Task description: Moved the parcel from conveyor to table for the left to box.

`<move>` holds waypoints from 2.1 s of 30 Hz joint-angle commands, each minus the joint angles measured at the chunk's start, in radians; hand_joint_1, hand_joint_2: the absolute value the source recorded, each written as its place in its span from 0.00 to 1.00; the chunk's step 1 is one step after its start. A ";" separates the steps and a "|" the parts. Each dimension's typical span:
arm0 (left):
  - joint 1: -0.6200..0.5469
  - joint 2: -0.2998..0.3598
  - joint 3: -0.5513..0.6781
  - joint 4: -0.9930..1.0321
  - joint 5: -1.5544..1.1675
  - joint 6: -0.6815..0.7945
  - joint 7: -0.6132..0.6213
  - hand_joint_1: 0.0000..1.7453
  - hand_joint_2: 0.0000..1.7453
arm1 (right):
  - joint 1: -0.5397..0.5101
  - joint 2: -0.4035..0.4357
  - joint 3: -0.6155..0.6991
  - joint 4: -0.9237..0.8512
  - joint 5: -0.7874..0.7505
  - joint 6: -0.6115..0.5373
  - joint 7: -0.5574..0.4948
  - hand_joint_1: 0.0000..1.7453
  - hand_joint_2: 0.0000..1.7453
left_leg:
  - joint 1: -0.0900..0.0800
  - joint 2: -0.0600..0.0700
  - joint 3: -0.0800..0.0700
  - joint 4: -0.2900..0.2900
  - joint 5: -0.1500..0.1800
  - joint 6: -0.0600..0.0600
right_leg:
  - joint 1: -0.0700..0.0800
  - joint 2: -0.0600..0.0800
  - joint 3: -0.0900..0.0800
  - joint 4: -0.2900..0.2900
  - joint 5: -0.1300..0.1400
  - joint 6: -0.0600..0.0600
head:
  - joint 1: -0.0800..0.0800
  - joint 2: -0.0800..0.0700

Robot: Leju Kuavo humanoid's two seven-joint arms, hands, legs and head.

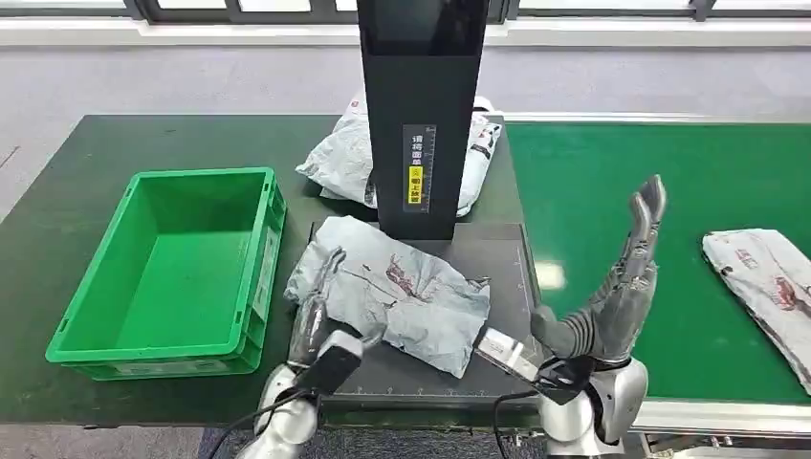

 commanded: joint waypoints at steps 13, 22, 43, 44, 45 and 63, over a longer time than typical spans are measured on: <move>-0.314 -0.065 -0.160 0.583 -0.172 0.059 0.223 0.00 1.00 | 0.013 0.060 -0.084 0.048 -0.055 0.003 -0.060 0.00 0.00 | 0.000 -0.002 0.001 -0.002 0.001 0.000 | 0.000 -0.002 0.003 -0.001 0.001 -0.001 | 0.000 0.000; -0.335 -0.065 -0.267 0.657 -0.308 0.018 0.396 1.00 1.00 | 0.001 0.060 -0.074 0.079 -0.070 0.003 -0.065 0.00 0.00 | 0.000 -0.001 0.001 -0.002 0.001 0.000 | 0.000 -0.001 0.003 -0.002 0.001 -0.001 | 0.000 0.000; -0.355 -0.022 -0.334 0.609 -0.763 0.267 0.877 1.00 1.00 | 0.039 0.060 -0.054 0.078 -0.056 0.003 -0.060 0.00 0.00 | 0.001 -0.001 0.006 -0.004 0.001 0.000 | 0.001 -0.001 0.007 -0.004 0.002 -0.001 | 0.000 0.000; -0.331 -0.003 -0.327 0.511 -0.813 0.267 0.914 1.00 1.00 | 0.041 0.060 -0.050 0.074 -0.051 0.003 -0.054 0.00 0.00 | 0.001 -0.001 0.005 -0.002 0.001 0.000 | 0.001 -0.001 0.007 -0.002 0.001 -0.001 | 0.000 0.000; -0.331 -0.003 -0.327 0.511 -0.813 0.267 0.914 1.00 1.00 | 0.041 0.060 -0.050 0.074 -0.051 0.003 -0.054 0.00 0.00 | 0.001 -0.001 0.004 -0.003 0.001 0.000 | 0.001 0.000 0.006 -0.003 0.002 -0.001 | 0.000 0.000; -0.324 0.317 -0.563 -0.215 -0.961 0.267 1.289 1.00 1.00 | 0.051 0.060 -0.049 0.066 -0.038 0.003 -0.040 0.00 1.00 | 0.001 -0.001 0.002 -0.003 0.000 0.000 | 0.002 -0.001 0.004 -0.002 0.001 -0.002 | 0.000 0.000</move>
